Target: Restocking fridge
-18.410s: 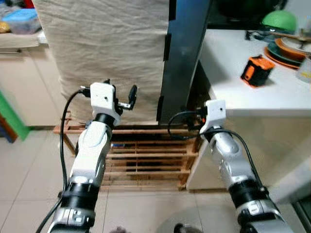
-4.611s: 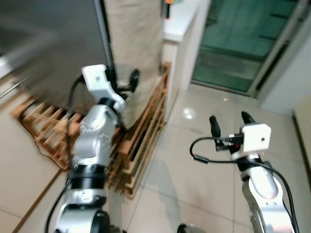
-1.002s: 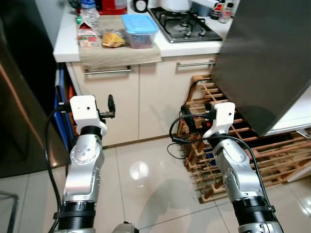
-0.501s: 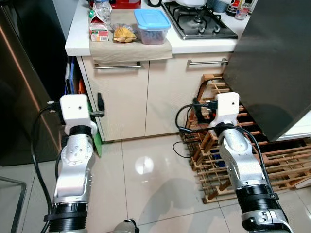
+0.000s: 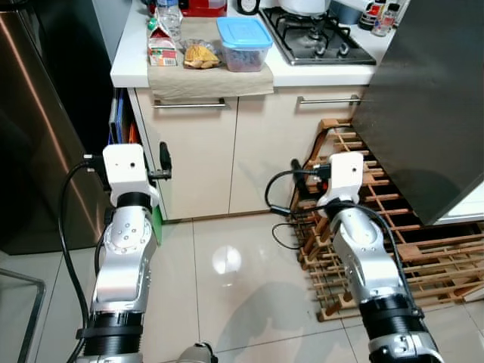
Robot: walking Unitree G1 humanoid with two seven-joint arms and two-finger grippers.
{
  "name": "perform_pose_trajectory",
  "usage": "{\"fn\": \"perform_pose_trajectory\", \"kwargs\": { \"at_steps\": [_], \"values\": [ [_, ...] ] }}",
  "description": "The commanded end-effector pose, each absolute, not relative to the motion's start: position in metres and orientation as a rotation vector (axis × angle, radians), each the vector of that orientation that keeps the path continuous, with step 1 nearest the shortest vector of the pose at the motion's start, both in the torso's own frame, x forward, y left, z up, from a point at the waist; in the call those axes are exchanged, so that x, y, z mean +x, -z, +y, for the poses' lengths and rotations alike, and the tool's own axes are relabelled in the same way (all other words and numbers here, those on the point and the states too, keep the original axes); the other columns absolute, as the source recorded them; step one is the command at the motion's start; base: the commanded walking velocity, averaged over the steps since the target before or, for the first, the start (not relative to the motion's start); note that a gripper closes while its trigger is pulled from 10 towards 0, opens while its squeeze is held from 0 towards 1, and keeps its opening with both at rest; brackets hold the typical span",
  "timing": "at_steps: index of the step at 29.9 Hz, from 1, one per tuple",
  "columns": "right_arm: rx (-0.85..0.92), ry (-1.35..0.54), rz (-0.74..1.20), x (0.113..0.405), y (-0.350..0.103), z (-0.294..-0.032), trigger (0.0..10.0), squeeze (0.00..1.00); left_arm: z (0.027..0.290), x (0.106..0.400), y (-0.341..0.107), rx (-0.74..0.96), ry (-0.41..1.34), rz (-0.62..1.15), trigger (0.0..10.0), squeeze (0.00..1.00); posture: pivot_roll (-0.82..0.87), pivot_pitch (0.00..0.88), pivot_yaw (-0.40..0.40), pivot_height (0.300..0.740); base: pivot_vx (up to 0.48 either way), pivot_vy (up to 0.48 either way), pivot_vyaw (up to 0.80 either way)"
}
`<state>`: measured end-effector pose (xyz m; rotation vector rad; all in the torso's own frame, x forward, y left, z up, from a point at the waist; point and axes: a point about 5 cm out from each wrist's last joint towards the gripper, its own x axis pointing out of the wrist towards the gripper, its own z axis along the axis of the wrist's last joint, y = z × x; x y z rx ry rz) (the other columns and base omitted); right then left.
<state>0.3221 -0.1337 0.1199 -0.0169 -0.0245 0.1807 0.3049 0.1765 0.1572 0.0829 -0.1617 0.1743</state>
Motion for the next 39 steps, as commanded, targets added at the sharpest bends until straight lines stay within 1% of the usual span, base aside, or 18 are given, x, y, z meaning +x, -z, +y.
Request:
{"fn": "perform_pose_trajectory", "kwargs": {
  "at_steps": [1, 4, 5, 7, 12, 15, 16, 17, 19, 25, 26, 27, 29, 30, 33, 36, 37, 39],
  "values": [
    [-0.007, -0.177, -0.057, 0.323, -0.126, -0.137, 10.0, 0.16, 0.174, 0.306, -0.156, 0.078, -0.16, -0.155, 10.0, 0.0, -0.05, 0.0, -0.035, 0.74, 0.0, 0.0, 0.43],
    [0.023, -0.158, -0.063, 0.323, -0.126, -0.138, 10.0, 0.15, 0.174, 0.307, -0.157, 0.072, -0.163, -0.156, 10.0, 0.0, -0.05, 0.0, -0.035, 0.74, 0.0, 0.0, 0.43],
    [0.043, -0.13, -0.076, 0.323, -0.129, -0.143, 10.0, 0.0, 0.175, 0.308, -0.156, 0.046, -0.16, -0.148, 10.0, 0.0, -0.06, 0.0, -0.035, 0.74, 0.465, 0.0, 0.5],
    [0.017, -0.12, -0.079, 0.324, -0.131, -0.145, 10.0, 0.0, 0.174, 0.31, -0.157, 0.019, -0.14, -0.147, 10.0, 0.0, -0.06, 0.0, -0.033, 0.74, 0.465, 0.0, 0.58],
    [0.007, -0.119, -0.084, 0.324, -0.132, -0.146, 10.0, 0.0, 0.173, 0.31, -0.158, 0.025, -0.14, -0.154, 10.0, 0.0, -0.06, 0.006, -0.027, 0.74, 0.386, 0.0, 0.58],
    [0.003, -0.149, -0.095, 0.322, -0.132, -0.143, 10.0, 0.0, 0.17, 0.312, -0.161, 0.06, -0.129, -0.163, 10.0, 0.0, -0.06, 0.008, -0.025, 0.74, 0.0, 0.0, 0.57],
    [0.006, -0.164, -0.098, 0.321, -0.132, -0.141, 10.0, 0.0, 0.167, 0.315, -0.163, 0.112, -0.122, -0.161, 10.0, 0.0, -0.06, 0.012, -0.023, 0.74, 0.0, 0.0, 0.0],
    [0.019, -0.152, -0.086, 0.321, -0.129, -0.14, 10.0, 0.0, 0.165, 0.32, -0.166, 0.123, -0.11, -0.157, 10.0, 0.0, -0.06, 0.014, -0.021, 0.74, 0.0, 0.0, 0.0],
    [0.041, -0.149, -0.089, 0.321, -0.128, -0.141, 10.0, 0.0, 0.163, 0.322, -0.17, 0.097, -0.086, -0.168, 10.0, 0.0, -0.05, 0.014, -0.019, 0.74, 0.0, 0.0, 0.0],
    [0.03, -0.119, -0.094, 0.32, -0.129, -0.143, 10.0, 0.0, 0.158, 0.321, -0.176, 0.062, 0.008, -0.209, 10.0, 0.0, -0.06, 0.014, -0.016, 0.74, 0.0, 0.0, 0.0],
    [0.03, -0.109, -0.11, 0.32, -0.131, -0.144, 10.0, 0.0, 0.156, 0.32, -0.178, 0.048, 0.029, -0.228, 10.0, 0.0, -0.06, 0.014, -0.016, 0.74, 0.0, 0.0, 0.0],
    [0.018, -0.062, -0.185, 0.319, -0.143, -0.151, 10.0, 0.0, 0.149, 0.321, -0.19, 0.064, 0.067, -0.284, 10.0, 0.0, -0.07, 0.02, -0.019, 0.74, 0.48, 0.0, 0.0],
    [0.009, -0.037, -0.222, 0.318, -0.15, -0.155, 10.0, 0.0, 0.146, 0.321, -0.196, 0.075, 0.089, -0.311, 10.0, 0.0, -0.07, 0.02, -0.019, 0.74, 0.48, 0.0, 0.0],
    [0.001, -0.015, -0.277, 0.318, -0.162, -0.159, 10.0, 0.0, 0.141, 0.322, -0.212, 0.074, 0.122, -0.382, 10.0, 0.0, -0.07, 0.018, -0.02, 0.74, 0.48, 0.0, 0.0],
    [-0.008, -0.024, -0.304, 0.32, -0.17, -0.159, 10.0, 0.0, 0.14, 0.323, -0.224, 0.07, 0.132, -0.425, 10.0, 0.0, -0.07, 0.016, -0.02, 0.74, 0.48, 0.0, 0.0],
    [-0.036, -0.036, -0.391, 0.321, -0.19, -0.155, 10.0, 0.0, 0.144, 0.326, -0.227, 0.05, 0.107, -0.435, 10.0, 0.0, -0.07, 0.012, -0.019, 0.74, 0.48, 0.0, 0.0],
    [-0.036, -0.036, -0.391, 0.321, -0.19, -0.155, 10.0, 0.0, 0.144, 0.326, -0.227, 0.05, 0.107, -0.435, 10.0, 0.0, -0.07, 0.012, -0.019, 0.74, 0.48, 0.0, 0.0],
    [-0.039, -0.053, -0.432, 0.321, -0.201, -0.15, 10.0, 0.0, 0.146, 0.327, -0.221, 0.03, 0.094, -0.406, 10.0, 0.0, -0.08, 0.008, -0.017, 0.74, 0.48, 0.0, 0.0]
  ]
}}
